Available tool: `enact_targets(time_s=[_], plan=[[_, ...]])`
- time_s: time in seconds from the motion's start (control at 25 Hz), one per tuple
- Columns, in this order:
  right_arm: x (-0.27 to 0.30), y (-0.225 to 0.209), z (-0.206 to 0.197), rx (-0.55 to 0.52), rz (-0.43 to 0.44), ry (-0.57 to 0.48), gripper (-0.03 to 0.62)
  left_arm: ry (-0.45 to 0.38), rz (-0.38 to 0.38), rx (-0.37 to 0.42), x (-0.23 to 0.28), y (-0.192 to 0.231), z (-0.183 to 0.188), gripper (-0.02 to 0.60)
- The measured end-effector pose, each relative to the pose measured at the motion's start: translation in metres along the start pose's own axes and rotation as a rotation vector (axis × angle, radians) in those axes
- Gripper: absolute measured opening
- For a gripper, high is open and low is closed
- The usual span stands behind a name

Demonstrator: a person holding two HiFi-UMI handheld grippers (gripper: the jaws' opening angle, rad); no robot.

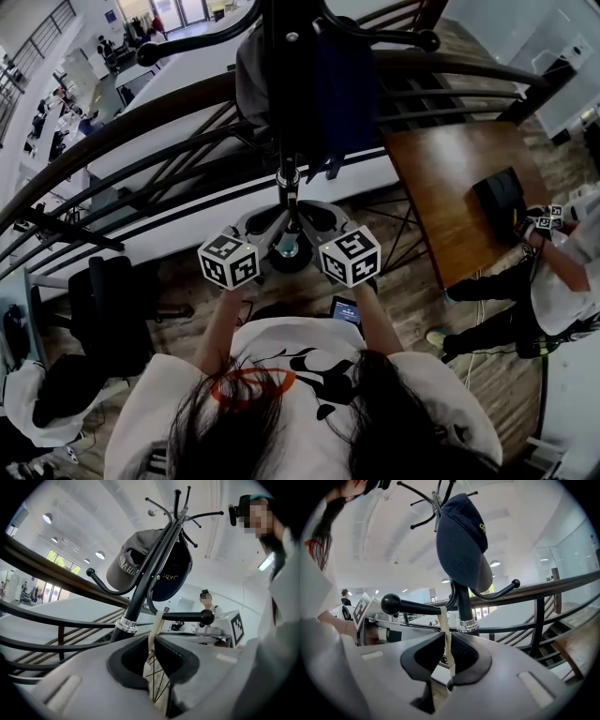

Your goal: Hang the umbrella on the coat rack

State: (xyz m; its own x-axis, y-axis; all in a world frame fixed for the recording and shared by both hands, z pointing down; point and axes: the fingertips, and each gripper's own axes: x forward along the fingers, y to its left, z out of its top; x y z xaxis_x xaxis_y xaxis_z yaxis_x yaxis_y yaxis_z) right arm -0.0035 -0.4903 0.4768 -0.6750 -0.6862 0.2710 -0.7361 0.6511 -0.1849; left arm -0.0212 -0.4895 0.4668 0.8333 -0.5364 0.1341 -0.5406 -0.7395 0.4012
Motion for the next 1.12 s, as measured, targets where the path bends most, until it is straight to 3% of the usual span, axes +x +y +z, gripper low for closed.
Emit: enact_targets(time_s=[0.16,0.56,1.12], plan=[[-0.013,0.001,-0.004,0.026,-0.021,-0.001,0.058,-0.046,0.006,0.015,-0.012,-0.007,0.008,0.037],[-0.055,0.011,0.000,0.029,-0.063,-0.037,0.041,-0.040,0.051,0.082,-0.029,-0.035,-0.004,0.037],[-0.121,0.047,0.016,0.000,0.024,-0.113,0.011,-0.135,0.108,0.155,-0.050,-0.109,0.005,0.035]])
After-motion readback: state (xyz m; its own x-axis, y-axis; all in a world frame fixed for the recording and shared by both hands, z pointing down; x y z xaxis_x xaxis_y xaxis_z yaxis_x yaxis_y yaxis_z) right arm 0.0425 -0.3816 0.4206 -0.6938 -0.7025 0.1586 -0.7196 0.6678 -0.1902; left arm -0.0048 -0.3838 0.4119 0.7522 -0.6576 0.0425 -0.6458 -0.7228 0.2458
